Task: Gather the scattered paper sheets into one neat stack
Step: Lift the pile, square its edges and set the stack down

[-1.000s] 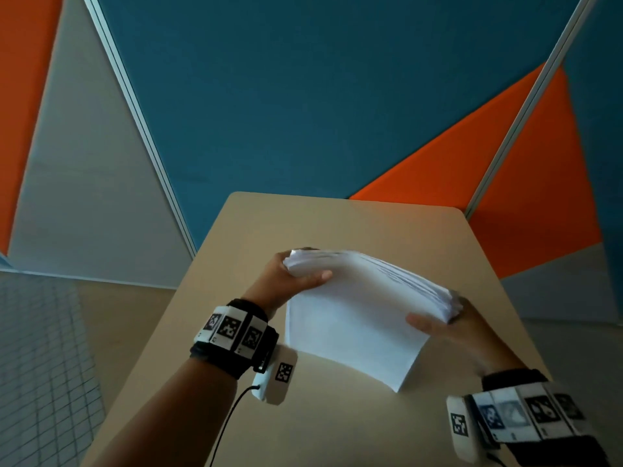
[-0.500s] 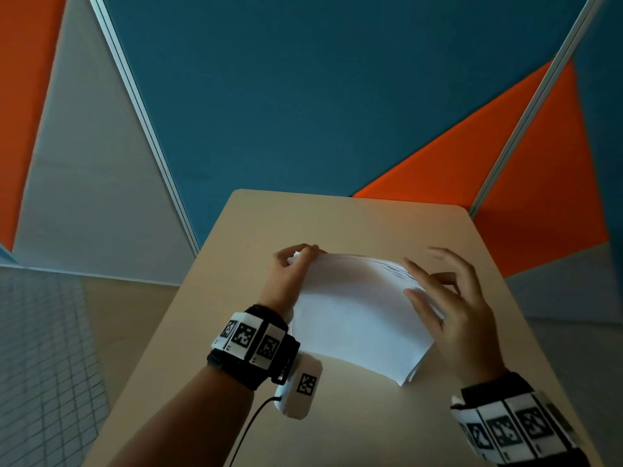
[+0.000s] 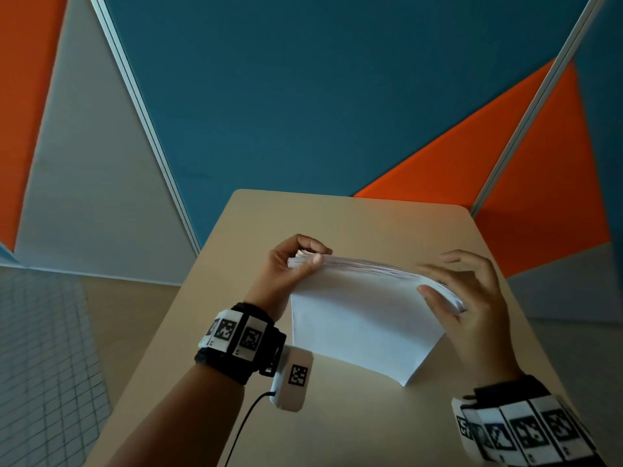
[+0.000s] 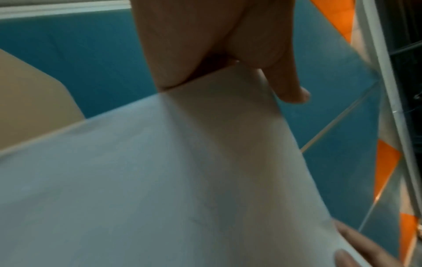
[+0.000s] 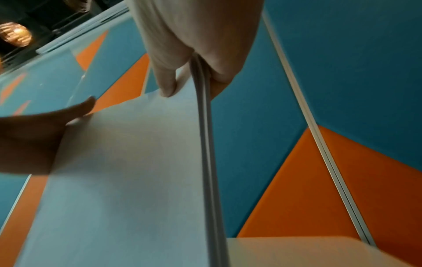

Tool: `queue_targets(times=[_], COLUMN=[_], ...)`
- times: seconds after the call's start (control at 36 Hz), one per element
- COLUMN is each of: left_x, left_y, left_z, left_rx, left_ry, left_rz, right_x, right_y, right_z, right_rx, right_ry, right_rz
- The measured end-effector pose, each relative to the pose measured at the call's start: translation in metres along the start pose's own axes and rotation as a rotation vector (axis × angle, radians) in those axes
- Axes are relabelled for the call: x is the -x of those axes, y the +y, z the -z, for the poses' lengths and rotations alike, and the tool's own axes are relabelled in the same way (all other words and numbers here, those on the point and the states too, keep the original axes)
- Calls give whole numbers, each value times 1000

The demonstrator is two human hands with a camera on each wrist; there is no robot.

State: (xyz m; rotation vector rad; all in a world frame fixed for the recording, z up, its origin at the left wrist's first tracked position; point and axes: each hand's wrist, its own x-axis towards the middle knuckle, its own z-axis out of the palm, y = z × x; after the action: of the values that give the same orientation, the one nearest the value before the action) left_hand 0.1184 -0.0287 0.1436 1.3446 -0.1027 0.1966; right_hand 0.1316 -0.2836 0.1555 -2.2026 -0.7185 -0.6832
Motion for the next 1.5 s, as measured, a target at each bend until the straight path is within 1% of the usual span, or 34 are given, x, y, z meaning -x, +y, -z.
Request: queue_targets(times=[0.06,0.08,0.14,0.17,0.22,0.28,0.31,0.39,0.42,0.5,0.58,0.72,0.81,0.89,0.97,1.0,1.06,1.08,1.19,1.22,1.28,1.31,1.33,1.36,1.42,1.5], left_x=[0,0,1,2,4,5,5,3,3,5,9,19,22,25,34,38,44,46,45,43,36,34,32,30,29,26], left_y=[-5,-8,-11,-11,-12,-13,-13,-15,-15,-21,-36,-61,-73,-87,-103,-111,-139,-139,-117,-113,-107,-105,-105,-103,-103,-102], left_z=[8,12,17,18,17,12,10,8,9,14,18,19,22,26,32,35,45,44,32,31,32,33,33,31,27,22], left_rx=[10,5,-18,-43,-138,-160,-161,-154,-151,-210,-284,-311,-341,-432,-613,-673,-732,-750,-736,-705,-606,-543,-491,-459,-434,-462], left_ry=[-51,-63,-85,-102,-161,-207,-195,-122,-113,-151,-176,-128,-150,-161,-212,-232,-254,-246,-241,-242,-196,-157,-146,-165,-207,-156], left_rz=[11,28,78,109,183,257,269,270,281,327,385,490,526,577,615,628,678,690,656,636,591,576,562,566,581,580], right_x=[-1,-1,0,2,4,6,5,9,11,18,26,43,49,58,72,77,86,88,91,91,91,91,91,91,89,82], right_y=[4,7,16,21,22,14,12,19,22,33,32,37,41,46,52,53,56,57,62,63,64,65,64,64,63,60], right_z=[3,4,5,6,6,2,-1,-3,-2,-4,-11,-27,-33,-39,-50,-54,-60,-62,-65,-64,-62,-62,-61,-61,-61,-63], right_rx=[-176,-324,-670,-759,-837,-810,-796,-750,-731,-642,-584,-505,-444,-374,-245,-196,-126,-116,-105,-99,-98,-112,-138,-174,-260,-354], right_ry=[10,-12,-143,-242,-421,-525,-541,-472,-469,-566,-677,-751,-787,-865,-979,-997,-966,-940,-901,-910,-921,-917,-906,-893,-870,-799], right_rz=[-118,-225,-447,-499,-574,-580,-582,-674,-697,-739,-811,-883,-898,-904,-867,-855,-853,-860,-875,-866,-848,-846,-849,-849,-870,-928])
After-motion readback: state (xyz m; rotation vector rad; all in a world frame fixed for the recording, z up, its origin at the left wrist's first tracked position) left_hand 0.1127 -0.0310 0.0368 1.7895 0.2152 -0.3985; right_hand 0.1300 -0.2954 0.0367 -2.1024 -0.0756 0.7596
